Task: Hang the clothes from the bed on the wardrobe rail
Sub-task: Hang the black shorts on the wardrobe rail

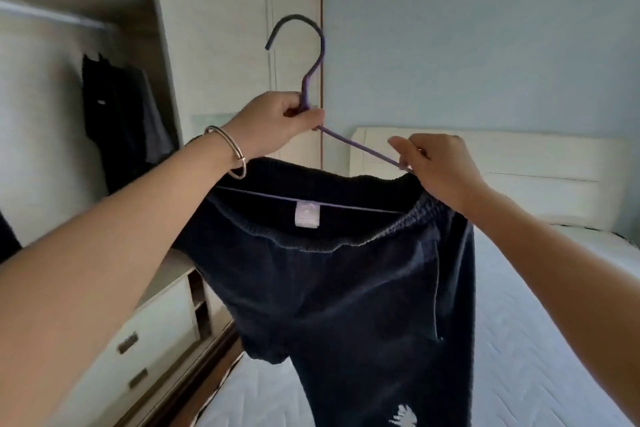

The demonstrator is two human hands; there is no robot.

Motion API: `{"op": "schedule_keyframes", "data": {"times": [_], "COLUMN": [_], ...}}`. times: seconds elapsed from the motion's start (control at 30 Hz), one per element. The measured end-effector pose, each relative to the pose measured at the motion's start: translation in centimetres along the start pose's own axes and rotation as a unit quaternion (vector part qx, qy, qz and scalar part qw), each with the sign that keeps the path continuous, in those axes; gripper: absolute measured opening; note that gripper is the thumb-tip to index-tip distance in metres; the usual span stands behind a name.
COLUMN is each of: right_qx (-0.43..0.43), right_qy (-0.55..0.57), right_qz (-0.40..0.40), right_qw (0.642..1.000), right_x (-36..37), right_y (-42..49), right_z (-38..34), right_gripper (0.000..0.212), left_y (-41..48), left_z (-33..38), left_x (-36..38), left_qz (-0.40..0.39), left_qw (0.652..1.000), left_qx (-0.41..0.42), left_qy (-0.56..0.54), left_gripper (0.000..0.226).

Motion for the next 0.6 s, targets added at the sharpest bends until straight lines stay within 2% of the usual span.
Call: {"op": "schedule_keyframes", "data": {"times": [0.2, 0.33, 0.4, 0.47, 0.53, 0.6], "right_qx": [0.075, 0.073, 0.047, -0.010, -0.082, -0.147], "right_qy": [0.105, 0.109, 0.092, 0.121, 0.122, 0.074], "right_qz": [0.058, -0.001, -0.005, -0.018, -0.089, -0.147], "right_qw": [0.990, 0.991, 0.995, 0.992, 0.985, 0.975], "right_x": [5.0, 8.6, 9.9, 11.0, 12.9, 15.3], "right_y": [0.5, 0.3, -0.2, -0.7, -1.2, -1.3], "right_z": [-8.9, -14.6, -17.5, -20.5, -23.9, -26.4], "right_gripper": [0.044, 0.043, 0.040, 0.040, 0.038, 0.032], "left_y": [-4.8, -7.5, -8.7, -9.4, -10.1, -10.6], "left_z": [-4.9, -8.2, -10.3, -12.4, -14.0, -15.1], "left_x": [-9.0, -13.0, -14.7, -16.3, -18.1, -19.4], "left_qz": [-0.059, -0.036, -0.018, 0.006, 0.041, 0.066], "left_qw": [0.998, 0.999, 0.999, 0.998, 0.997, 0.996], "left_qx": [-0.015, -0.025, -0.046, -0.059, -0.062, -0.058], "left_qy": [0.030, 0.031, 0.021, 0.000, 0.006, 0.018], "left_gripper": [0.024, 0.023, 0.022, 0.022, 0.024, 0.023]}}
Point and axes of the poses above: each hand's wrist, its own y-axis towards the middle knuckle, its own x-axis out of the palm, z = x × y, the point moved 2 cm from there along y, towards the middle knuckle, and after that the axes turned 1 degree about x, right-handed, at the moved point
